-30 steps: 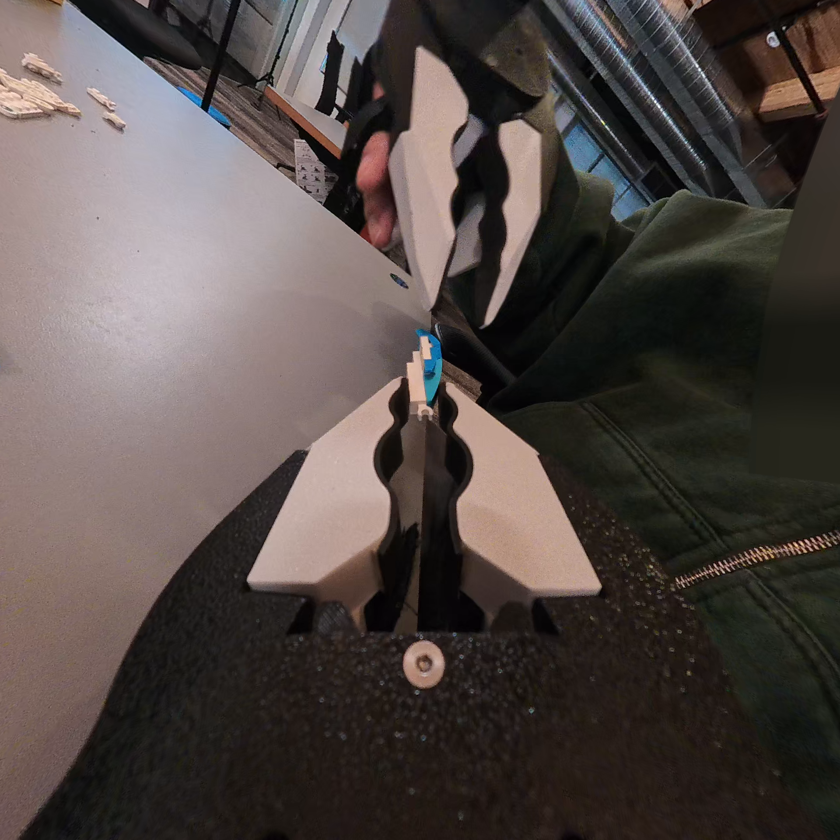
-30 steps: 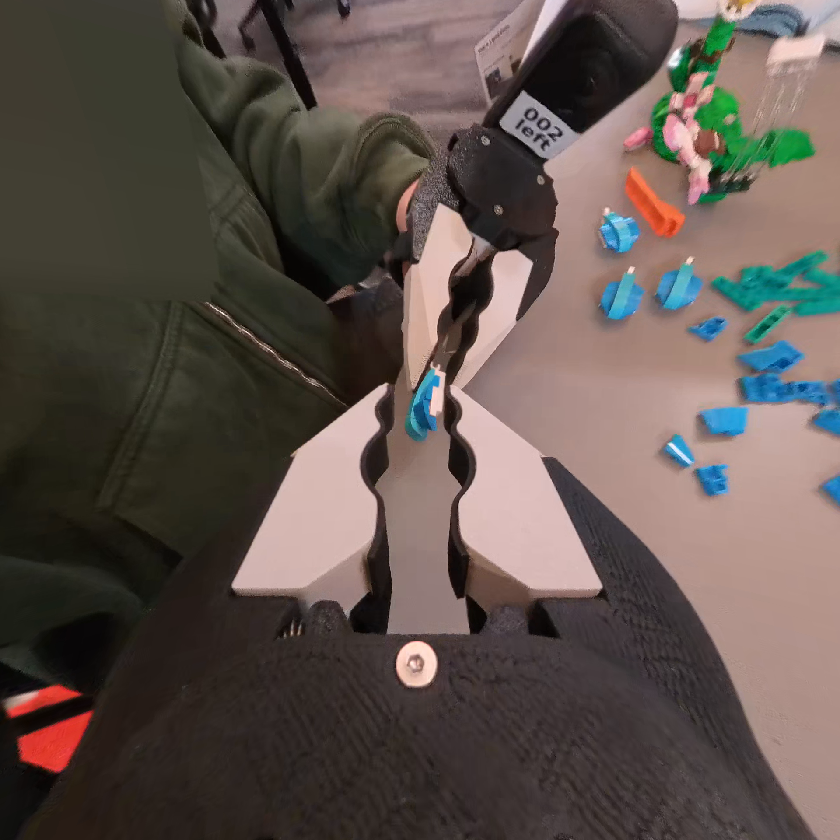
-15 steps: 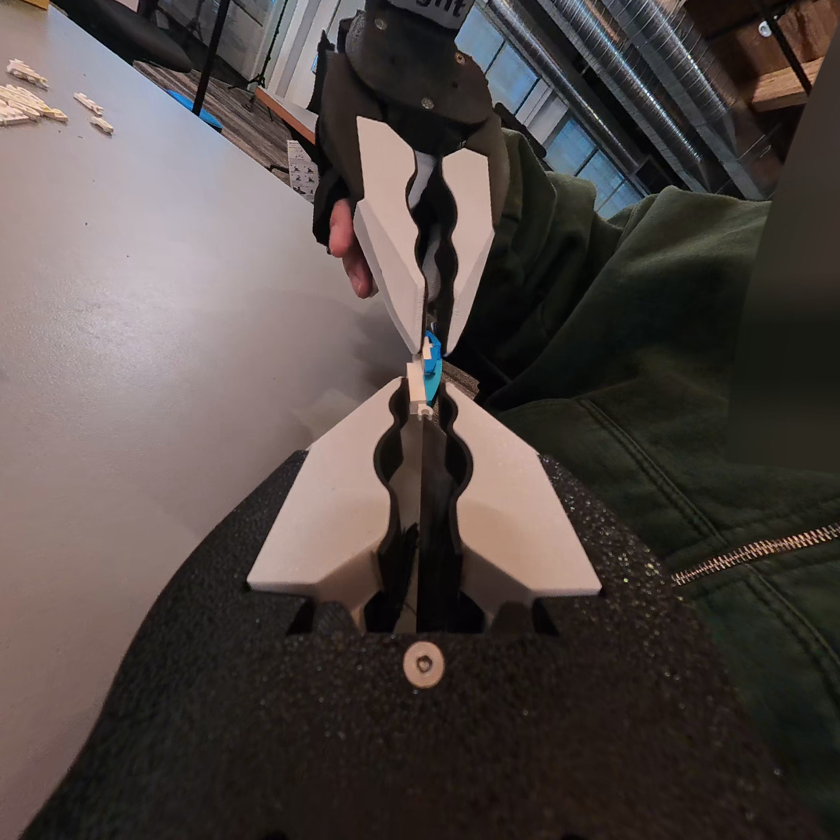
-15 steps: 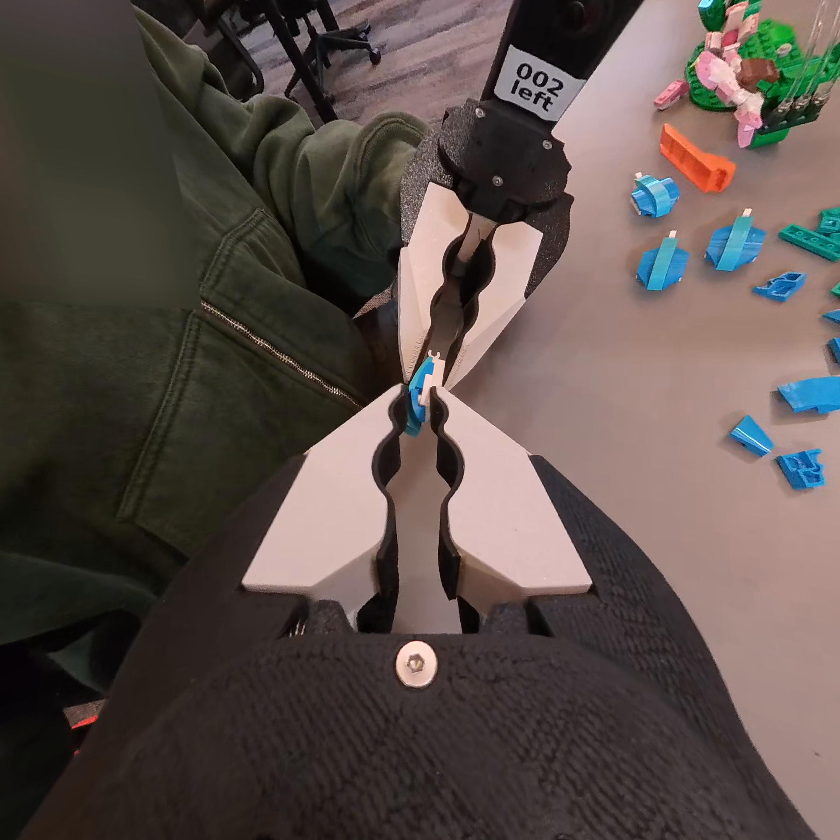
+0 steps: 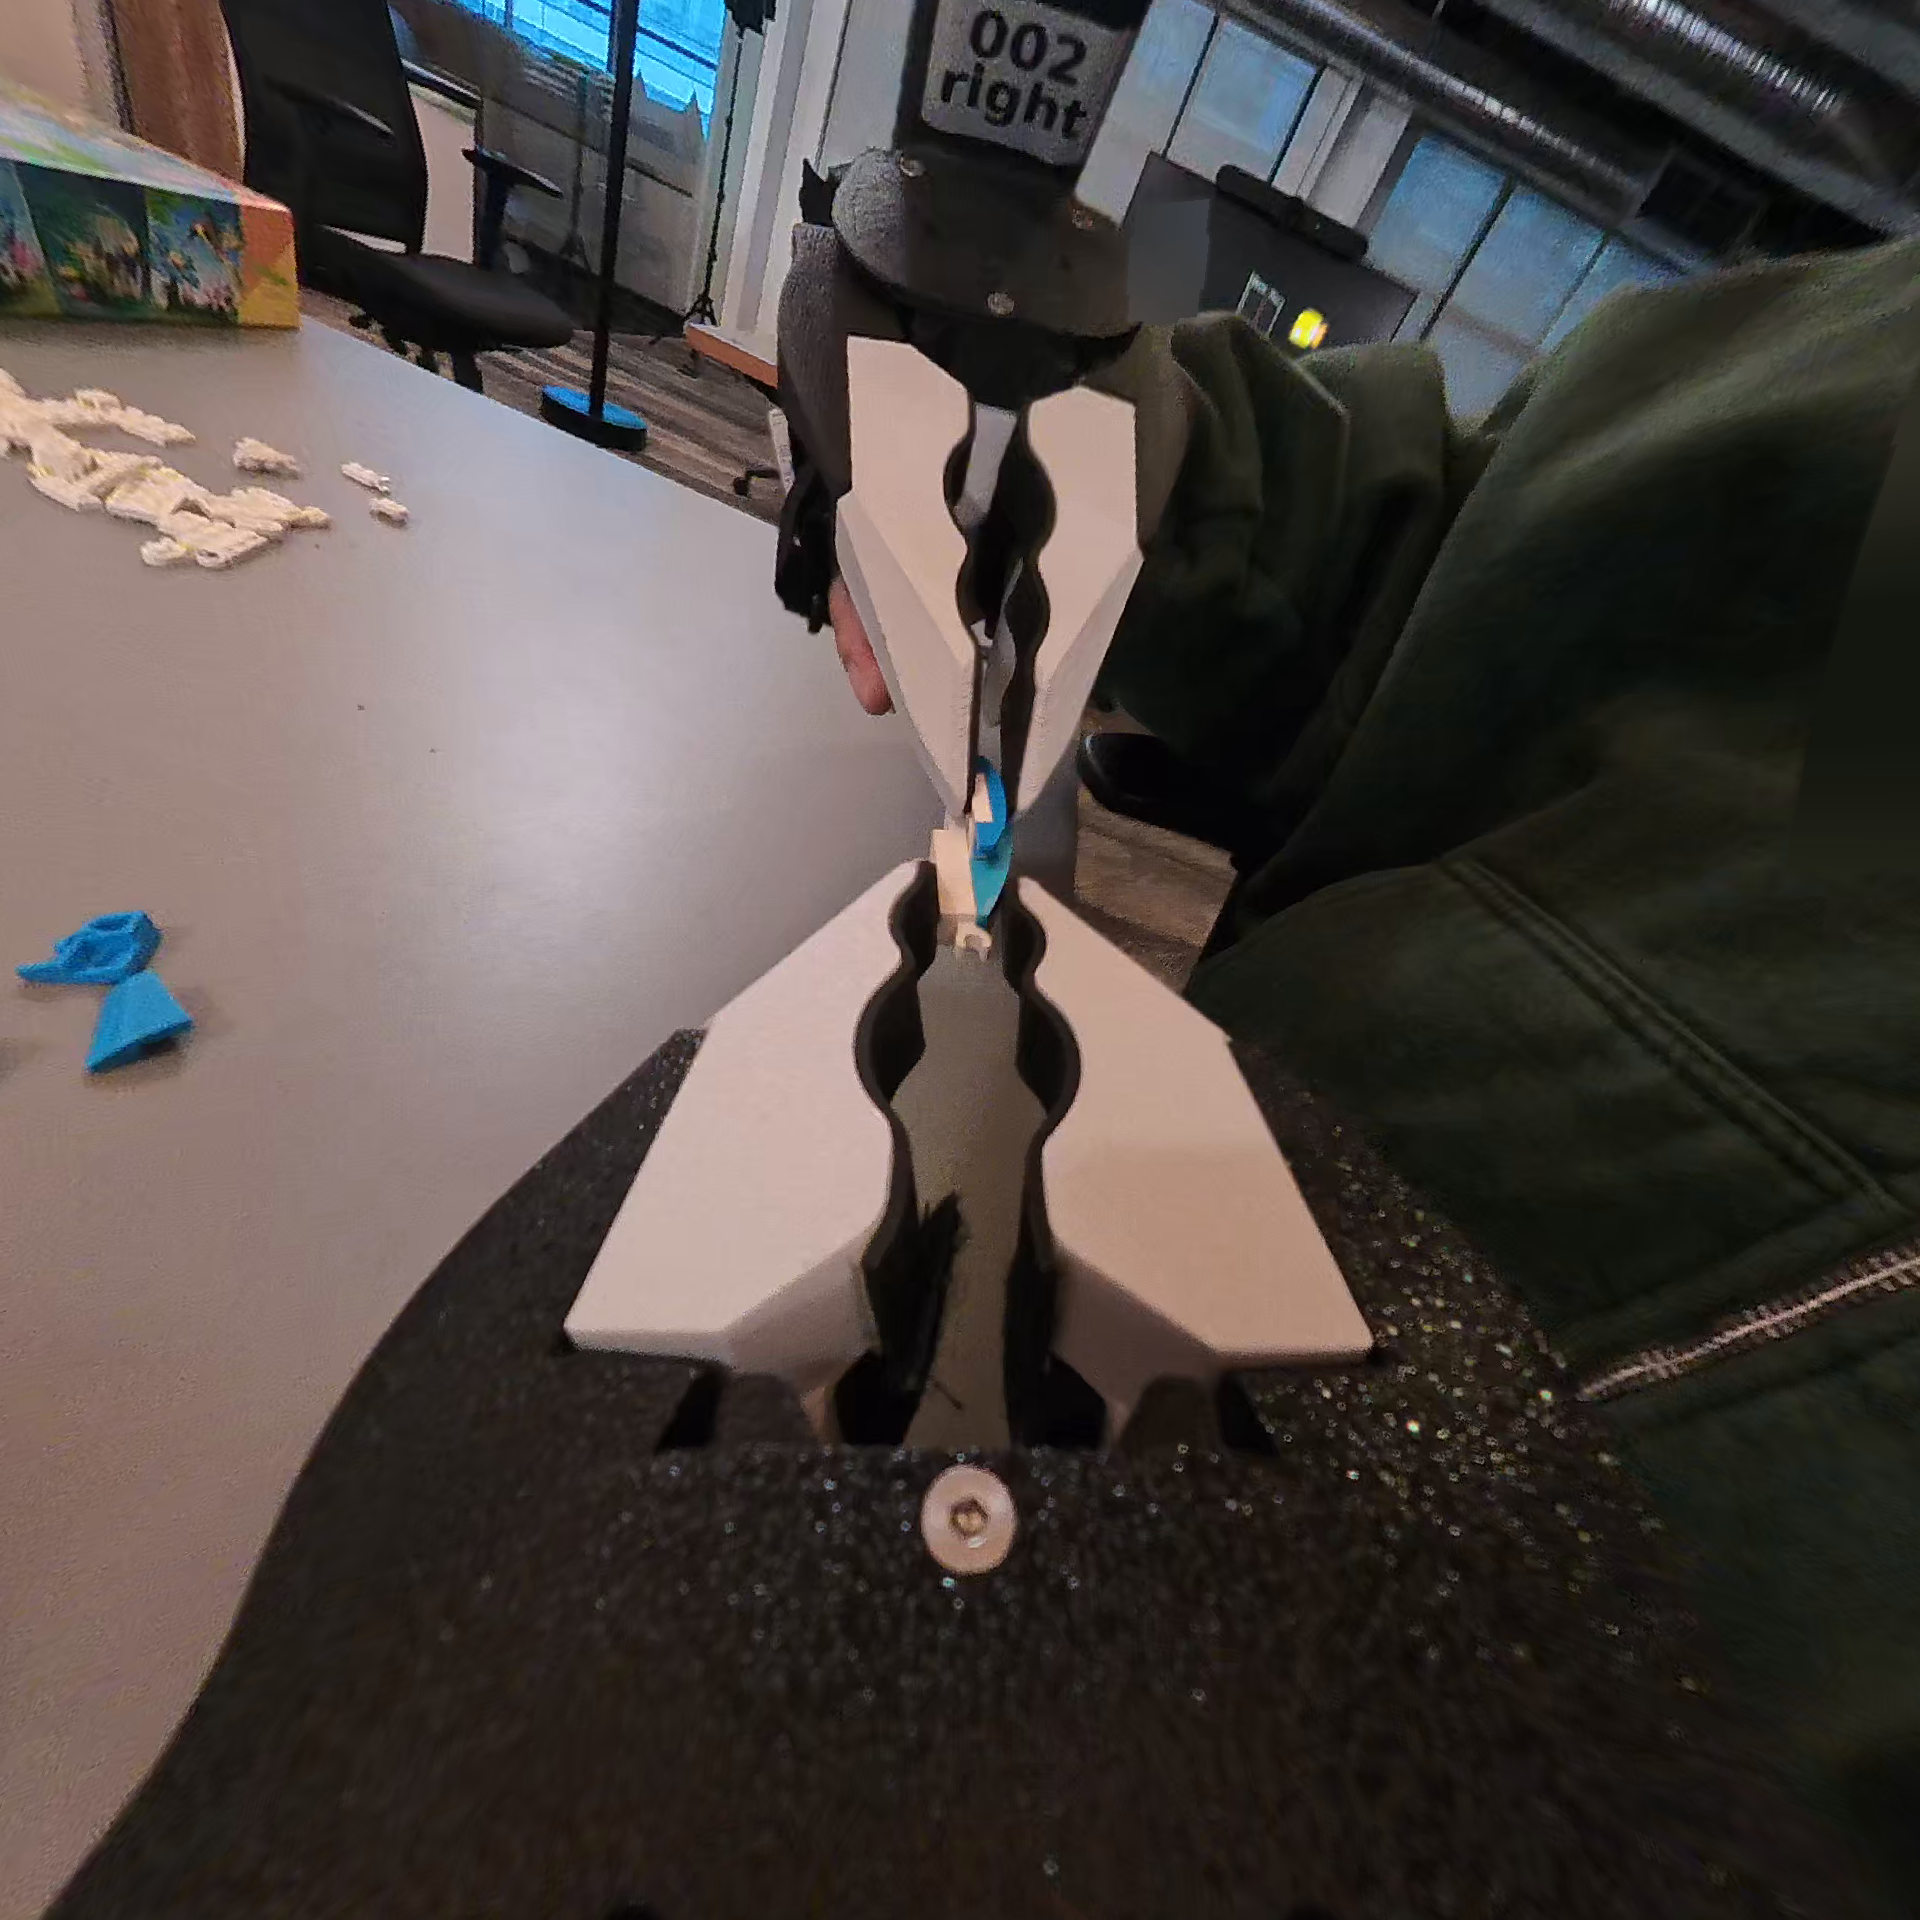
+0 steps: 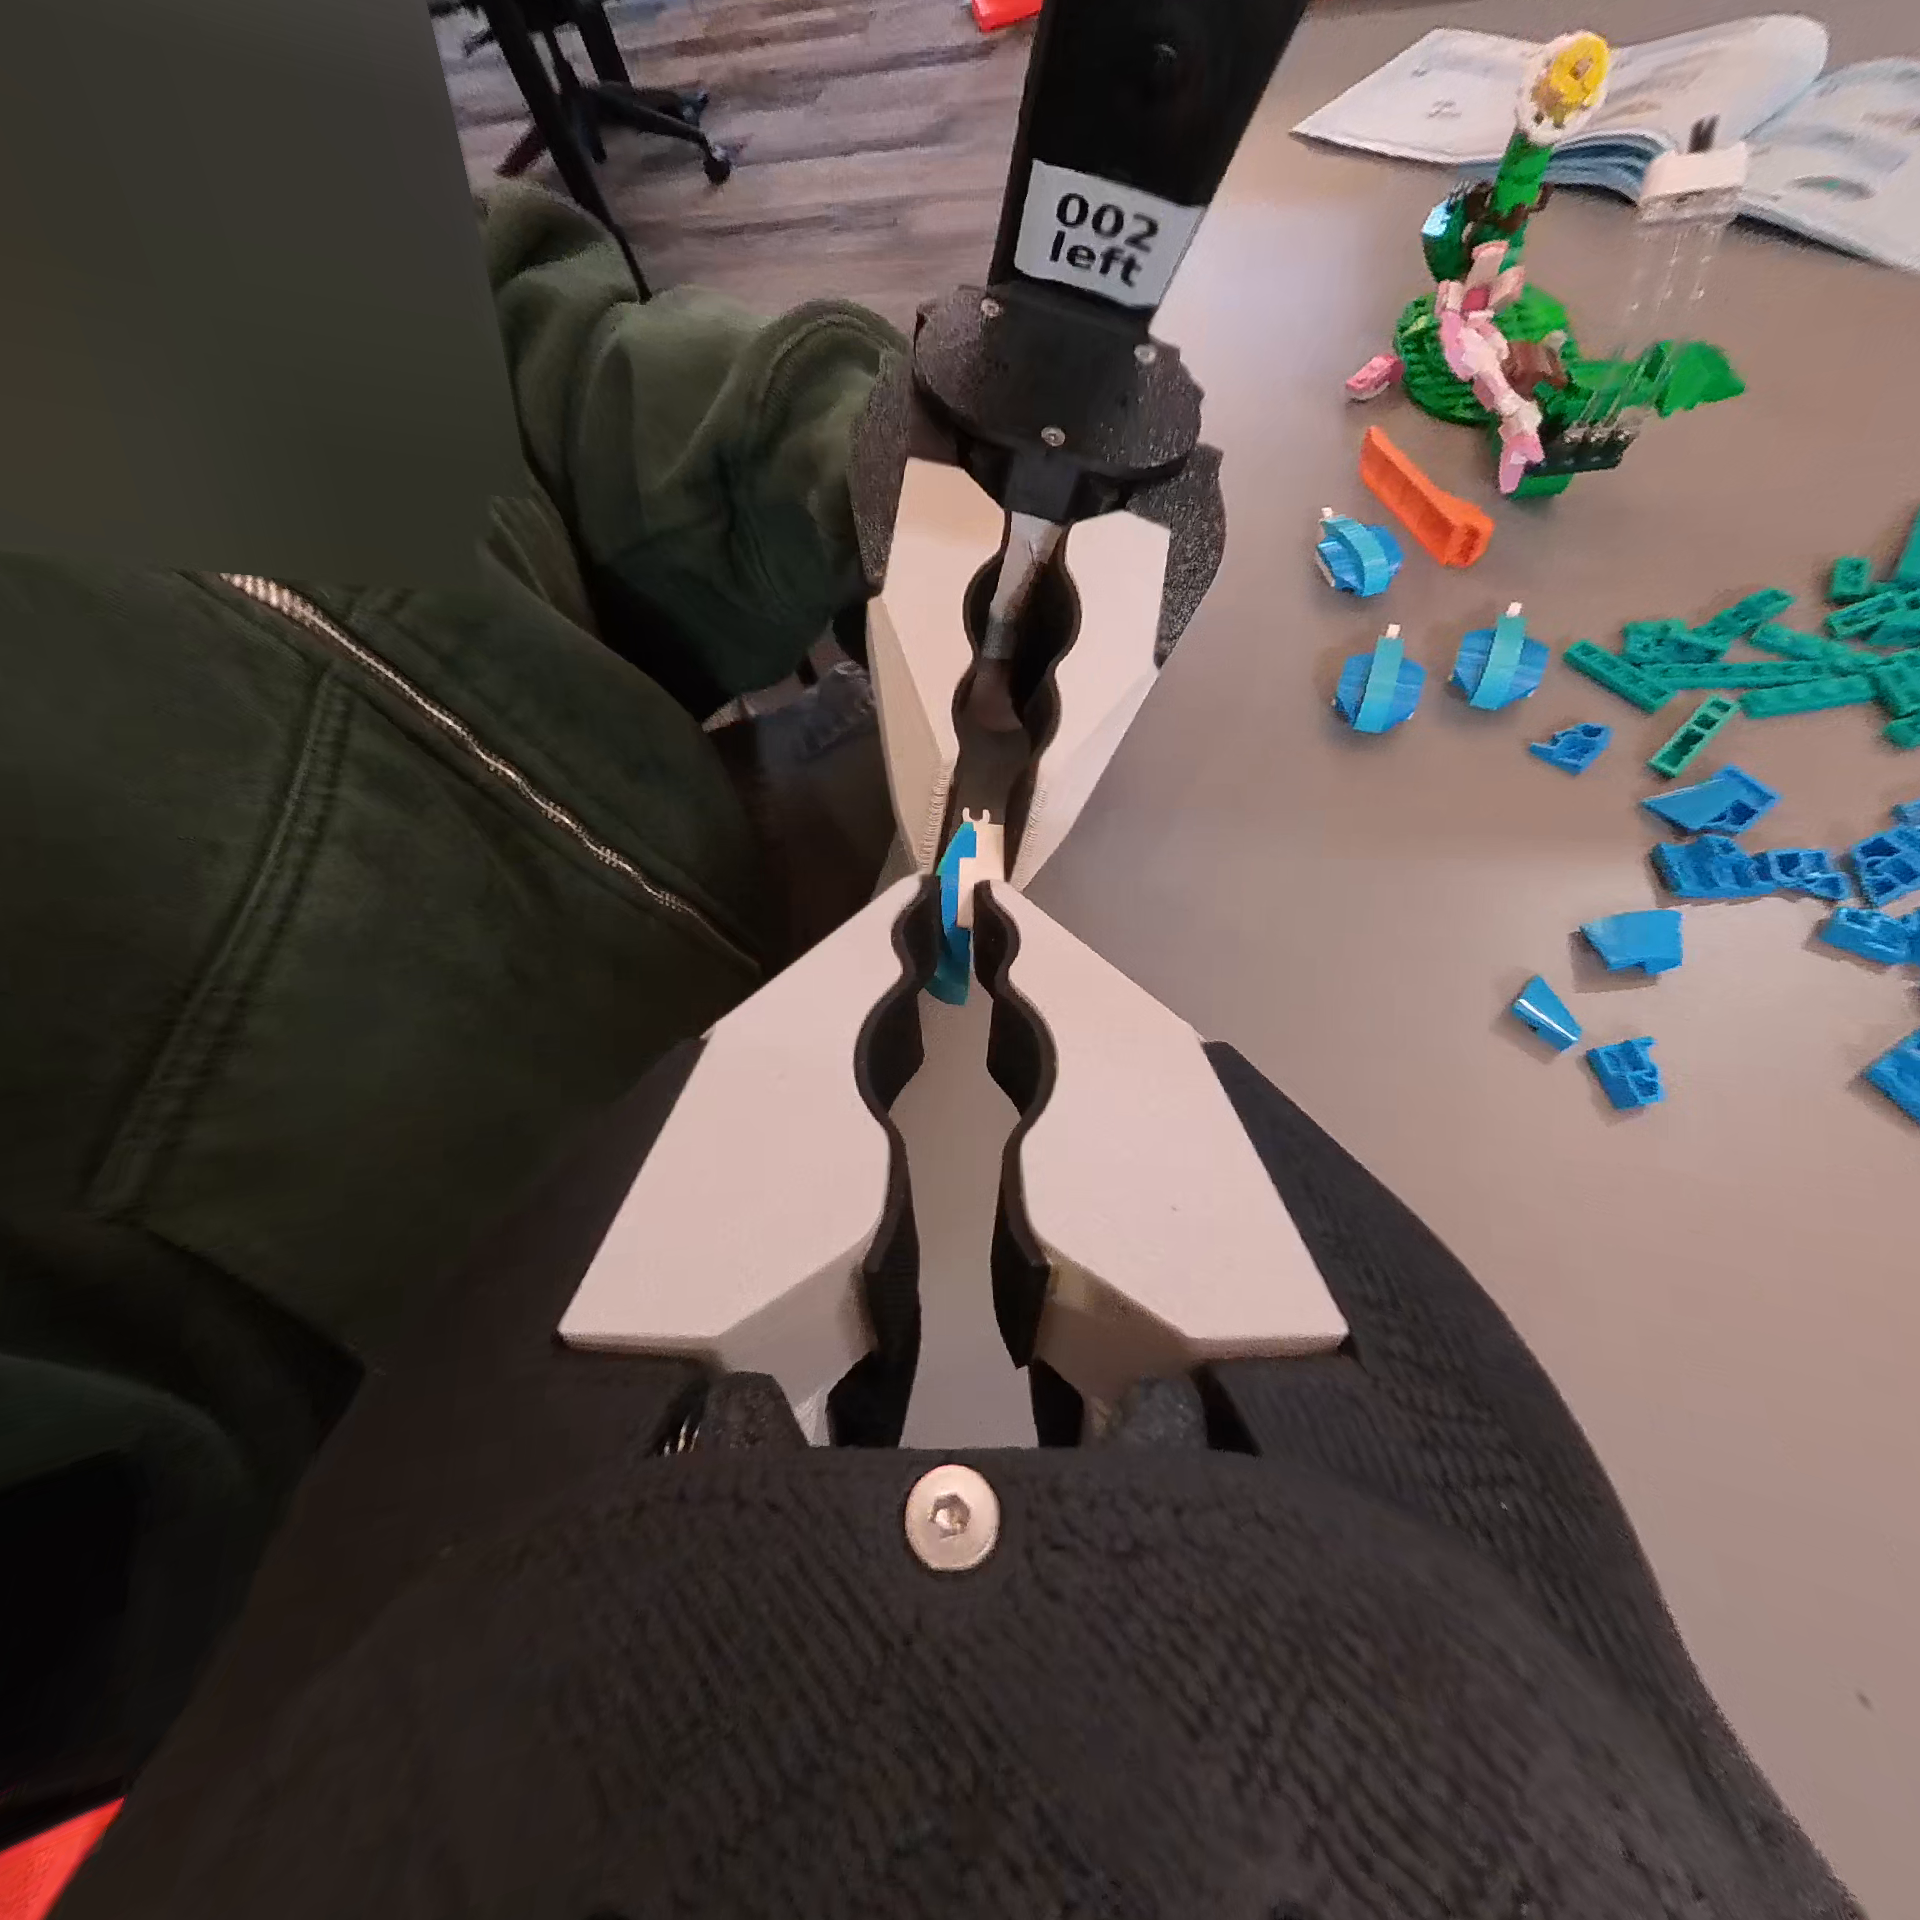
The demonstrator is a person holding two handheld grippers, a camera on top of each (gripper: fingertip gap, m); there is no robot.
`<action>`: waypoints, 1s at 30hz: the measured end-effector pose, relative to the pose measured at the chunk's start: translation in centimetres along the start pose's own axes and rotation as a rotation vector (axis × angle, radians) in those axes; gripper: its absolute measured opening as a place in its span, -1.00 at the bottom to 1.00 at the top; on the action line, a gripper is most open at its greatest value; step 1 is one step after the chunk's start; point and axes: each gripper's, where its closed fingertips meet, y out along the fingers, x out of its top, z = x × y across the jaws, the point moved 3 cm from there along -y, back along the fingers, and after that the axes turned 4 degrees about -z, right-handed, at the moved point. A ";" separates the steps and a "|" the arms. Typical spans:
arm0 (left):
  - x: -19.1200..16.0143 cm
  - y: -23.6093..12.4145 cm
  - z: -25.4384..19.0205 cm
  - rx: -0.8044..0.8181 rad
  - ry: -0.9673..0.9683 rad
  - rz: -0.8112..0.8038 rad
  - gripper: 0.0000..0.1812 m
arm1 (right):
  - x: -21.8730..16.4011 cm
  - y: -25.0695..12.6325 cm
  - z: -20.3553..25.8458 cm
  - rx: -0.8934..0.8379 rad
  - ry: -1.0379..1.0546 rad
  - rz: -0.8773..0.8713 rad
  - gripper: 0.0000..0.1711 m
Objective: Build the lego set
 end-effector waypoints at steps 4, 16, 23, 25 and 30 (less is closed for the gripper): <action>-0.2 0.2 -0.1 0.034 0.098 0.034 -0.90 | -0.3 0.0 0.2 -0.029 -0.074 0.007 -0.95; 0.7 -0.3 0.1 -0.003 -0.015 -0.057 -0.89 | 0.1 -0.5 -0.1 -0.036 0.066 -0.206 -0.86; 0.7 -0.2 -0.2 -0.004 0.000 -0.044 -0.89 | 0.1 -0.6 0.3 0.036 0.103 -0.208 -0.95; 1.2 -0.3 0.0 0.016 0.008 -0.070 -0.89 | 0.5 -0.8 -0.2 0.039 0.197 -0.266 -0.95; 1.3 -0.4 0.9 0.277 0.455 0.034 -0.37 | 0.7 -1.2 -1.9 0.117 0.588 -0.379 -0.94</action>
